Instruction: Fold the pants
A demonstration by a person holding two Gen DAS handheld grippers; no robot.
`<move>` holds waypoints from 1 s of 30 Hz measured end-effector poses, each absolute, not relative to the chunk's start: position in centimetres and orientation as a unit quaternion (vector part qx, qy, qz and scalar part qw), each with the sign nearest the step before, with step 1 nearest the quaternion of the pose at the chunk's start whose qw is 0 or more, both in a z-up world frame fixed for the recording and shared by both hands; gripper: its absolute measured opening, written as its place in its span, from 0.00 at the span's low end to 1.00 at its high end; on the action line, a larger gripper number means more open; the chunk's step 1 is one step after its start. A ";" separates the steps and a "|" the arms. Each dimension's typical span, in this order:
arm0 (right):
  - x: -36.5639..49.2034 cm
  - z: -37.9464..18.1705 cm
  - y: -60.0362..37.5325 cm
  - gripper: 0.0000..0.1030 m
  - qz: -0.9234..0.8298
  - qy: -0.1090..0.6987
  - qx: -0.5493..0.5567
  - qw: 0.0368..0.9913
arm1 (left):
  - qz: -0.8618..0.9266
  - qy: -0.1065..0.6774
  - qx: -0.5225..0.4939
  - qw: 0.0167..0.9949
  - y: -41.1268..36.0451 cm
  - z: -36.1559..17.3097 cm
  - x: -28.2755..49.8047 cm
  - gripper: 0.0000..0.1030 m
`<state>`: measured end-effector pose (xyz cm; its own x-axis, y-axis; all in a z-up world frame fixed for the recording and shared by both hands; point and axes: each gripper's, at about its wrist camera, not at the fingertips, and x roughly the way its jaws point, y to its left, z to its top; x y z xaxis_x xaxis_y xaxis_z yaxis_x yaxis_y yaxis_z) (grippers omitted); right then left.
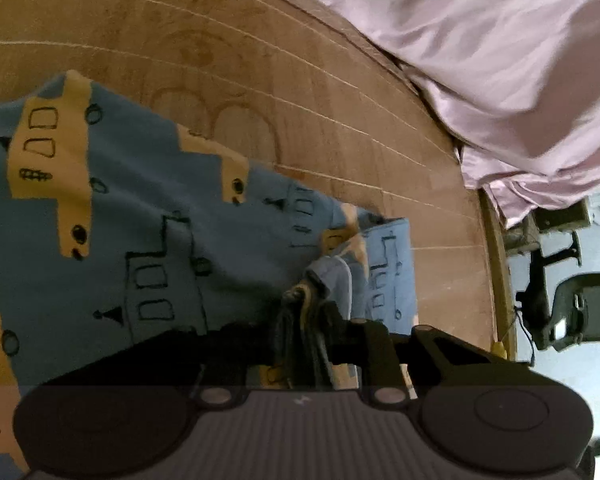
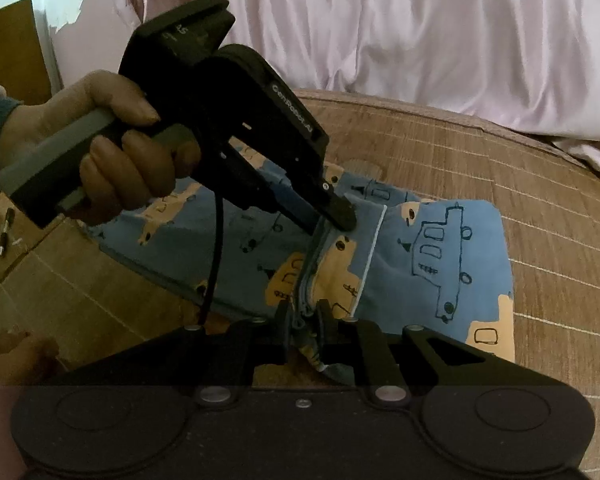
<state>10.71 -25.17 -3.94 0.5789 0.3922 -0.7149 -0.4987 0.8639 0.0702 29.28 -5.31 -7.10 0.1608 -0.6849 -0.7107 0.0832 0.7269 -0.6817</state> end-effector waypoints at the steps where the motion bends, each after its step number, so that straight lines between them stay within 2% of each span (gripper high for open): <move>1: 10.7 -3.9 -25.2 0.13 0.252 0.383 -0.071 0.886 | -0.268 0.587 -0.263 0.717 -5.3 -7.0 29.2 0.17; 12: 10.1 -3.4 -25.1 0.13 0.248 0.368 -0.070 0.893 | -0.267 0.586 -0.194 0.740 -6.7 -4.5 29.1 0.11; 23: 10.1 -1.7 -23.3 0.13 0.254 0.344 -0.068 0.901 | -0.287 0.577 -0.173 0.745 -4.8 -1.7 29.7 0.10; 30: 10.9 -1.7 -20.3 0.12 0.272 0.351 -0.074 0.893 | -0.282 0.573 -0.166 0.751 -1.5 -1.7 29.7 0.10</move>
<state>10.88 -20.32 -1.68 0.6065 0.4332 -0.6667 -0.5373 0.8414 0.0579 29.72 -1.54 -1.73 0.1842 -0.6136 -0.7678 0.2331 0.7862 -0.5724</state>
